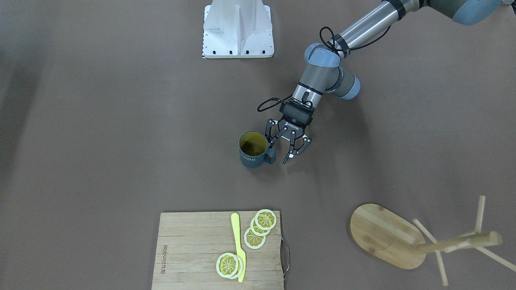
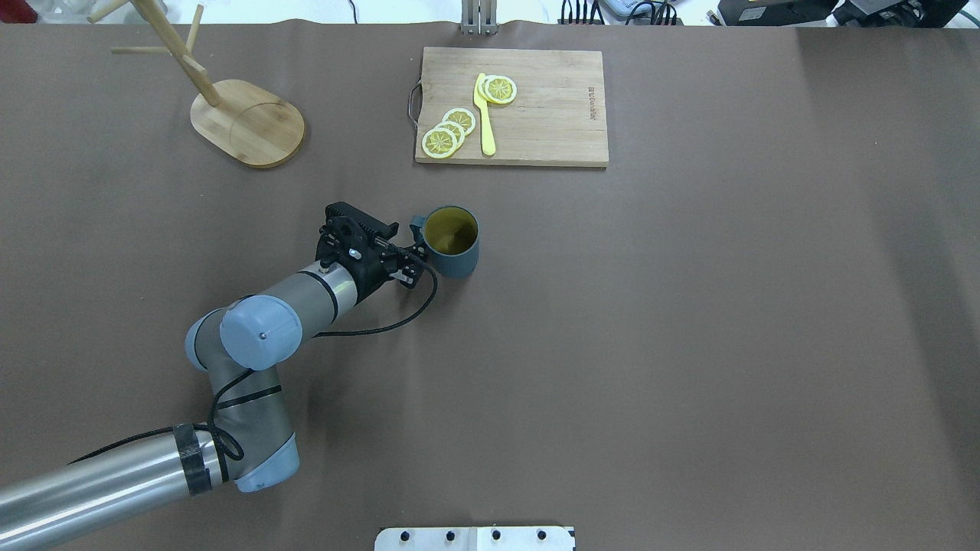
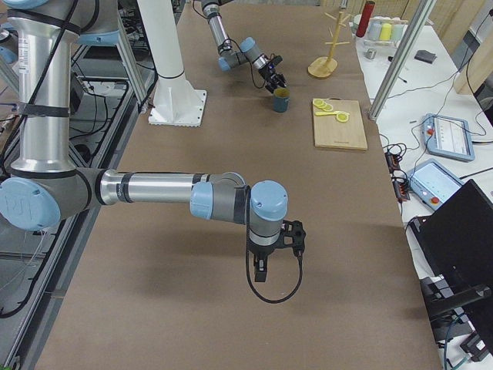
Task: Hang cup on storage rack
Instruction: 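Close the left gripper on the blue mug's handle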
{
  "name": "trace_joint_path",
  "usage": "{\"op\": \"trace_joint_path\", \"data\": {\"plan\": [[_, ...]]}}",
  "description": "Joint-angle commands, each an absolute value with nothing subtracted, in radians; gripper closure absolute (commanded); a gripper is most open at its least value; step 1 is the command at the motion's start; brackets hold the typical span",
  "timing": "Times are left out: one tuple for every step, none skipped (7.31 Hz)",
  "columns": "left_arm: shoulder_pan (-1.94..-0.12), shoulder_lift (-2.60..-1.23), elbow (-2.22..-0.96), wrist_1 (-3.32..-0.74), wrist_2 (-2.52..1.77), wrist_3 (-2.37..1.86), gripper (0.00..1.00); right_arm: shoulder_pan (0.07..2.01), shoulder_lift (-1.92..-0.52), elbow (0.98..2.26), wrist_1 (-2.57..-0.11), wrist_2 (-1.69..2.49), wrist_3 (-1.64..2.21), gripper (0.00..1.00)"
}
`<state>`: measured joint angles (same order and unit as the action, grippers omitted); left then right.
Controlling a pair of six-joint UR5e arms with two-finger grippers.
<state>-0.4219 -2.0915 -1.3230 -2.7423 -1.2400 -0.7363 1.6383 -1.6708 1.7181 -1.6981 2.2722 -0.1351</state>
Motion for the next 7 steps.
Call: {"op": "trace_joint_path", "data": {"plan": [[-0.422, -2.092, -1.322, -2.743, -1.241, -0.736, 0.51, 1.638, -1.671, 1.718, -1.698, 2.273, -0.135, 0.00], [-0.422, -2.094, -1.322, -2.743, -1.241, -0.736, 0.54, 1.638, -1.669, 1.718, -1.698, 2.273, -0.135, 0.00], [-0.422, -2.094, -1.322, -2.743, -1.243, -0.736, 0.58, 1.638, -1.669, 1.718, -1.698, 2.273, -0.135, 0.00], [-0.422, -2.095, -1.322, -2.743, -1.243, -0.736, 0.59, 1.638, -1.669, 1.718, -1.698, 2.276, -0.135, 0.00], [-0.422, -2.098, -1.322, -2.743, -1.243, -0.736, 0.59, 1.638, -1.669, 1.718, -1.698, 2.278, -0.135, 0.00], [-0.422, -2.100, -1.322, -2.743, -1.243, -0.736, 0.59, 1.638, -1.669, 1.718, -1.698, 2.278, -0.135, 0.00], [-0.422, -2.106, -1.322, -2.743, -1.241, -0.736, 0.59, 1.638, -1.669, 1.718, -1.698, 2.278, -0.135, 0.00]]}}
